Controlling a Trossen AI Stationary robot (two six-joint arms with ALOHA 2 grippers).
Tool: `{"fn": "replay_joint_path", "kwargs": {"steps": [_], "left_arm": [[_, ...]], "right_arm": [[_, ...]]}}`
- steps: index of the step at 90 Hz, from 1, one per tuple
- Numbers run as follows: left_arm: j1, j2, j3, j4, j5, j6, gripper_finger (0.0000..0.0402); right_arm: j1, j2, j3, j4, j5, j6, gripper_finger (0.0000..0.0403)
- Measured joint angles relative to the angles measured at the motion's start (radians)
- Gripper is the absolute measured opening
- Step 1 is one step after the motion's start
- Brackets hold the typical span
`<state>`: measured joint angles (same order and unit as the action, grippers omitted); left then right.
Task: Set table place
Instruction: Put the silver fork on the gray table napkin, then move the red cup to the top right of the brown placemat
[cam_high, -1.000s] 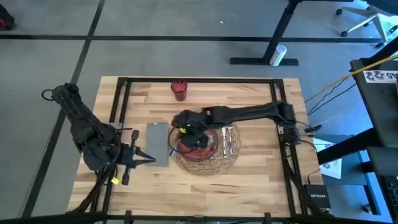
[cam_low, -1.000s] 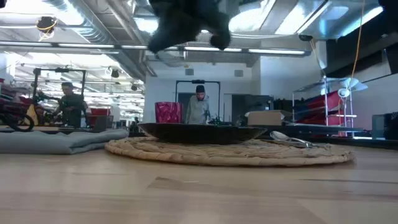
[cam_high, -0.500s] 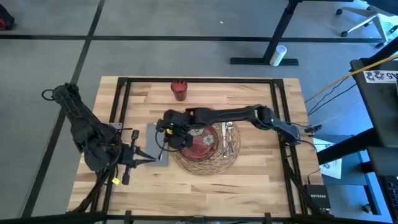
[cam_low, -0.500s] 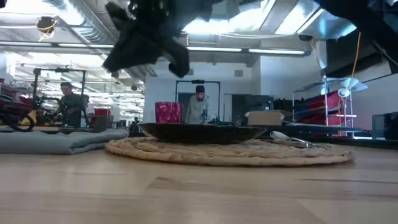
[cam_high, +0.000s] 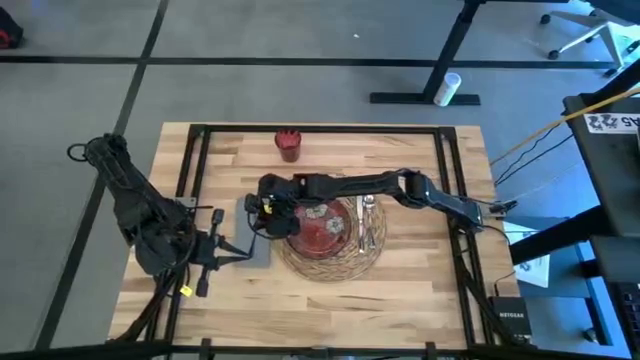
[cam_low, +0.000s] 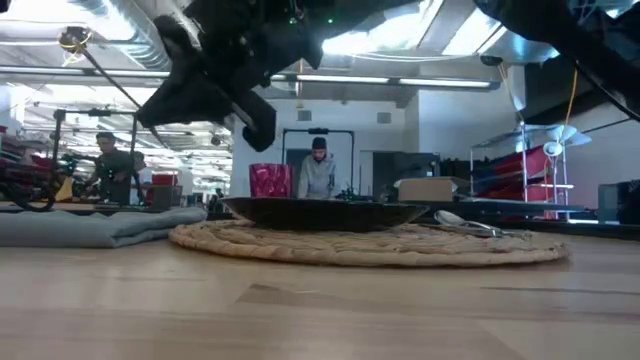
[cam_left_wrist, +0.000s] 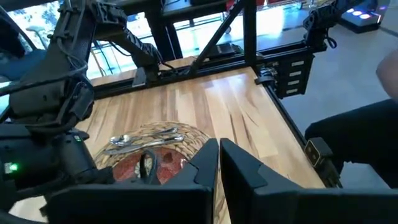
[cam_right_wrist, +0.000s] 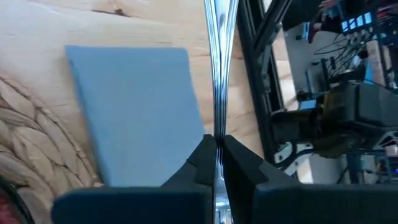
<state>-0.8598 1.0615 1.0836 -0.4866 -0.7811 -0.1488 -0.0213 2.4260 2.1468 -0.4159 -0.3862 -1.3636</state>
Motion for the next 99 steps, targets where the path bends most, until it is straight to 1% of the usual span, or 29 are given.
{"fn": "replay_joint_path", "kwargs": {"steps": [15, 37, 46, 57, 63, 80, 90, 99], "left_arm": [[0.011, 0.000, 0.000, 0.000, 0.000, -0.009, 0.0000], [0.011, 0.000, 0.000, -0.002, 0.000, -0.012, 0.0000], [0.011, 0.000, 0.000, -0.005, 0.000, -0.021, 0.0000], [0.012, 0.000, 0.000, -0.008, 0.000, -0.030, 0.0000], [0.012, 0.000, 0.000, -0.013, 0.000, -0.036, 0.0000], [0.011, 0.000, 0.000, -0.056, 0.001, -0.095, 0.0000], [0.010, 0.003, 0.000, -0.090, -0.001, -0.143, 0.0000], [-0.003, 0.015, 0.000, -0.105, -0.025, -0.155, 0.0000]], "right_arm": [[-0.001, 0.000, -0.001, 0.039, 0.000, -0.003, 0.0016], [0.000, 0.000, -0.001, 0.051, 0.001, 0.006, 0.0080], [0.000, 0.000, -0.001, 0.050, 0.023, 0.021, 0.0101], [0.001, -0.001, -0.001, 0.041, 0.029, 0.029, 0.0113], [0.002, -0.001, 0.000, 0.031, 0.050, 0.030, 0.0114], [0.003, -0.002, 0.042, -0.095, 0.120, 0.031, 0.0115], [0.003, -0.002, 0.110, -0.259, 0.168, 0.032, 0.0115], [0.003, -0.003, 0.184, -0.420, 0.171, 0.027, 0.0115]]}}
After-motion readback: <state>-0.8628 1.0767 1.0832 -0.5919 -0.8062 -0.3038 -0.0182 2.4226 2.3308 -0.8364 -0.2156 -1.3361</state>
